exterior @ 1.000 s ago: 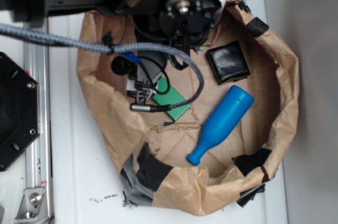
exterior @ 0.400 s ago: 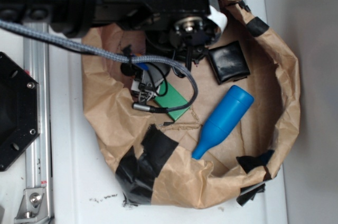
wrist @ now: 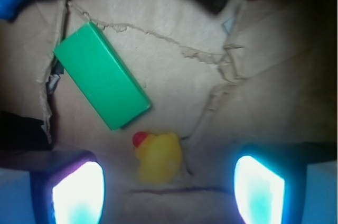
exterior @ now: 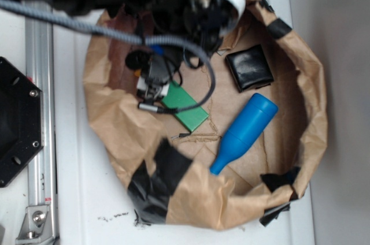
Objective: Grab the yellow duck.
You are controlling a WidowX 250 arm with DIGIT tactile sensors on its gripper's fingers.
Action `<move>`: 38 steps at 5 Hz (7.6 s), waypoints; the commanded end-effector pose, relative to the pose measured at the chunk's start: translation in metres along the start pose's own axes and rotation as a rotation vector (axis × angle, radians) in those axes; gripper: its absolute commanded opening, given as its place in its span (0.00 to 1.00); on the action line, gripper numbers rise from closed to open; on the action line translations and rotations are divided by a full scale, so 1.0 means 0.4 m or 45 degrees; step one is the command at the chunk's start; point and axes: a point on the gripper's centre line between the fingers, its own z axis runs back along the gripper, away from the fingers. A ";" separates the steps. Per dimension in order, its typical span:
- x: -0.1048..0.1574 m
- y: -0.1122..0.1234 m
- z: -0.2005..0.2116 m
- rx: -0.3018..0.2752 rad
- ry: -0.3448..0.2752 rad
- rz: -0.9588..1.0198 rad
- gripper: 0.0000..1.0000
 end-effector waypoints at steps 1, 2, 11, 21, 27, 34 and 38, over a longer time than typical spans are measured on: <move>0.019 0.034 0.021 0.042 -0.055 0.007 1.00; 0.018 -0.008 -0.001 0.091 -0.011 -0.035 1.00; -0.078 -0.019 -0.023 0.047 -0.189 -0.267 1.00; 0.012 -0.005 -0.074 0.225 -0.072 -0.155 1.00; -0.002 0.001 -0.152 0.229 0.097 -0.189 1.00; -0.061 -0.060 -0.153 0.082 0.153 -0.339 1.00; -0.046 -0.027 -0.169 0.144 0.072 -0.268 0.00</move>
